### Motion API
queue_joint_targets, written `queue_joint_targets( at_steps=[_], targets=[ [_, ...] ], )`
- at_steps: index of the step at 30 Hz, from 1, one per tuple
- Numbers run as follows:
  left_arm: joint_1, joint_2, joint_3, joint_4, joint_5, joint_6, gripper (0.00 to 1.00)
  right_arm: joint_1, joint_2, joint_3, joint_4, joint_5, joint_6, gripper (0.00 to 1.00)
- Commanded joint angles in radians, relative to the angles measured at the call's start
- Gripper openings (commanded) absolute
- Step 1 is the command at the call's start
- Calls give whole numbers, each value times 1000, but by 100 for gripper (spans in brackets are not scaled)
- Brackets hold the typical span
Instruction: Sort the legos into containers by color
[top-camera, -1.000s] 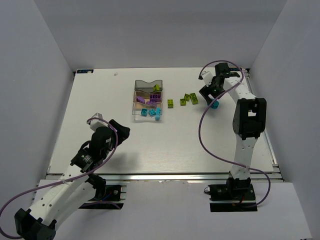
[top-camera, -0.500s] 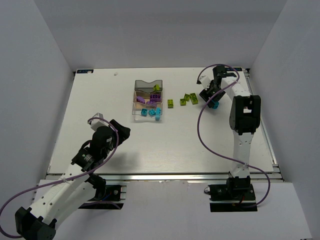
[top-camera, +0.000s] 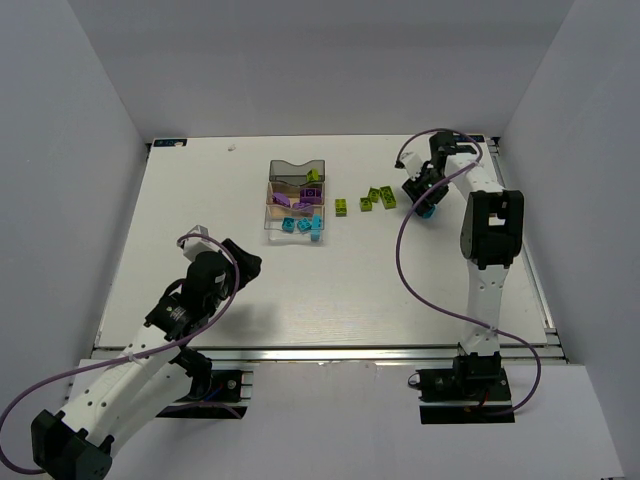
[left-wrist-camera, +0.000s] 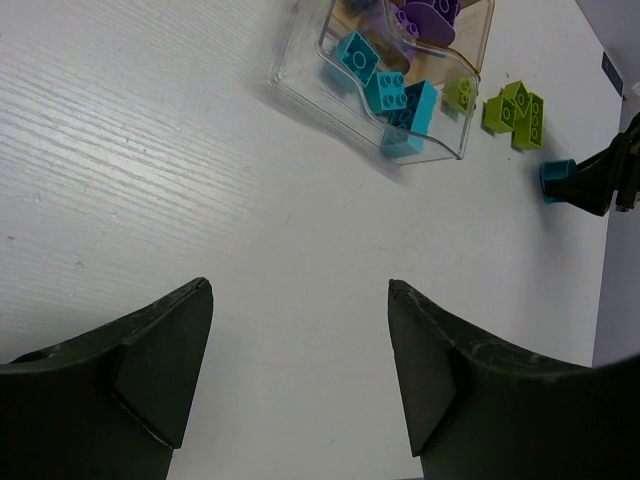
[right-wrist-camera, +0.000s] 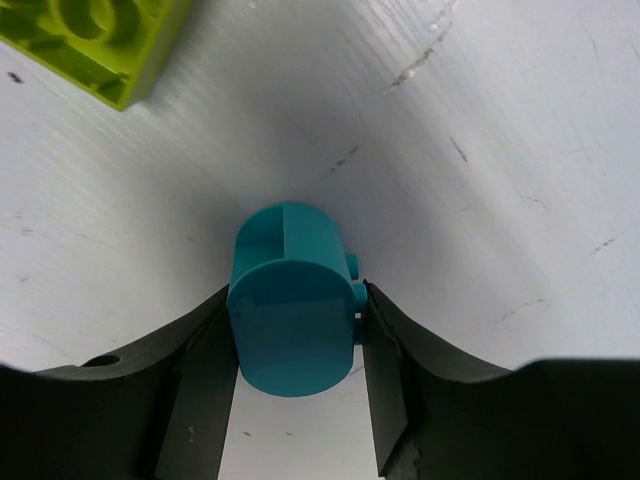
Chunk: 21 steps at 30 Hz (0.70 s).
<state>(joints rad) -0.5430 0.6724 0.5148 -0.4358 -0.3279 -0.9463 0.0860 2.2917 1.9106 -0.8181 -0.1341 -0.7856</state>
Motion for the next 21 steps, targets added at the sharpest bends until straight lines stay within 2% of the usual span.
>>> queue_joint_targets(
  at_steps=[1,7,12,21],
  targets=[
    [3,1,7,19,7,12,80,-2,-93,33,-39,-111,26,17],
    [3,3,7,20,6,14,80,11,-210,1,-32,-330,66,3],
    [3,1,4,20,9,14,80,61,-293,-35,-9,-533,97,2],
    [3,-25,2,-4,0,6,80,242,-342,-45,86,-645,135,2]
  ],
)
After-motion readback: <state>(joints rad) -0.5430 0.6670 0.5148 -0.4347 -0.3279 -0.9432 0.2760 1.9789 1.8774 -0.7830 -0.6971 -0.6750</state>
